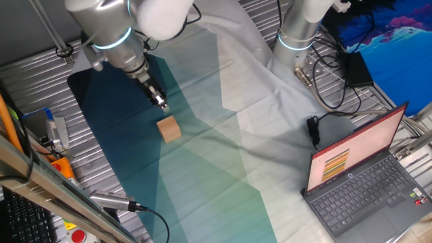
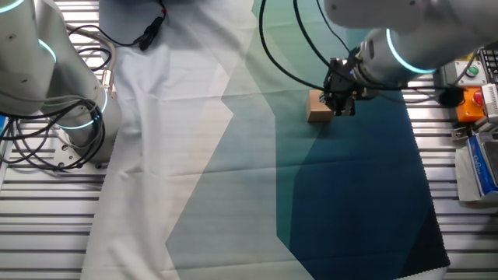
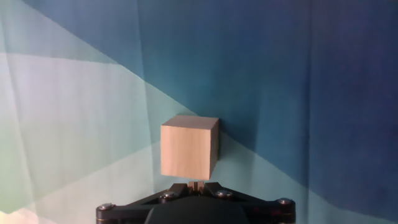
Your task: Pick up one small block
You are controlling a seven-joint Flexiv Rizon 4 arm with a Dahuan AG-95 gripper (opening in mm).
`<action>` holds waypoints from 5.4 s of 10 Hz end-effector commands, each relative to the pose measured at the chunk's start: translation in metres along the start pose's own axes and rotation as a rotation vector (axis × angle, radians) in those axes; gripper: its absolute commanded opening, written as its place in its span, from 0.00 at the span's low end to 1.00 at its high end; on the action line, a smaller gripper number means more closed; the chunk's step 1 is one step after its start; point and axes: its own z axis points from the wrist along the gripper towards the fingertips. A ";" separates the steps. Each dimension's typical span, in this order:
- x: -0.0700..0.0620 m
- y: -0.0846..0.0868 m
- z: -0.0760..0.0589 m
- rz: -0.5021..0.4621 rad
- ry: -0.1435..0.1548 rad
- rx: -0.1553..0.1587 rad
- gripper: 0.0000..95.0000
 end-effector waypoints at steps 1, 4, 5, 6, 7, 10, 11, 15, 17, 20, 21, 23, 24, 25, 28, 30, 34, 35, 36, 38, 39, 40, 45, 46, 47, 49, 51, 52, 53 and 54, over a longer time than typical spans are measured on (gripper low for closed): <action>0.000 0.000 0.000 -0.291 -0.047 0.339 0.00; -0.007 0.007 0.002 -0.226 -0.132 0.231 0.00; -0.007 0.010 0.003 -0.194 -0.151 0.176 0.00; -0.008 0.012 0.005 -0.170 -0.164 0.136 0.00; -0.009 0.013 0.005 -0.162 -0.146 0.134 0.00; -0.008 0.011 0.008 -0.174 0.067 0.198 0.00; -0.007 0.009 0.007 -0.223 0.094 0.266 0.00; -0.007 0.009 0.006 -0.181 -0.030 0.223 0.00; -0.009 0.011 0.006 -0.125 -0.039 0.172 0.00; -0.009 0.012 0.007 -0.113 -0.060 0.118 0.40; -0.009 0.012 0.007 -0.114 -0.077 0.107 0.40; -0.009 0.012 0.007 -0.118 -0.091 0.088 0.80; -0.010 0.013 0.007 -0.115 -0.098 0.077 1.00; -0.011 0.015 0.008 -0.106 -0.097 0.078 1.00; -0.015 0.020 0.013 -0.092 -0.093 0.091 1.00; -0.023 0.020 0.020 -0.091 -0.078 0.110 1.00; -0.031 0.020 0.029 -0.090 -0.063 0.126 1.00; -0.033 0.020 0.033 -0.085 -0.062 0.128 1.00; -0.033 0.019 0.036 -0.082 -0.060 0.129 1.00; -0.034 0.018 0.043 -0.071 -0.056 0.139 1.00; -0.034 0.018 0.045 -0.062 -0.050 0.150 1.00; -0.034 0.018 0.046 -0.057 -0.049 0.153 1.00; -0.034 0.016 0.058 -0.041 -0.052 0.166 1.00; -0.034 0.016 0.059 -0.039 -0.052 0.169 1.00; -0.034 0.016 0.059 -0.037 -0.052 0.169 1.00; -0.034 0.016 0.063 -0.023 -0.053 0.170 1.00; -0.034 0.015 0.070 -0.012 -0.056 0.186 0.80; -0.034 0.015 0.072 -0.010 -0.061 0.186 0.80; -0.034 0.015 0.074 -0.011 -0.065 0.187 0.80; -0.034 0.015 0.075 -0.011 -0.064 0.190 0.80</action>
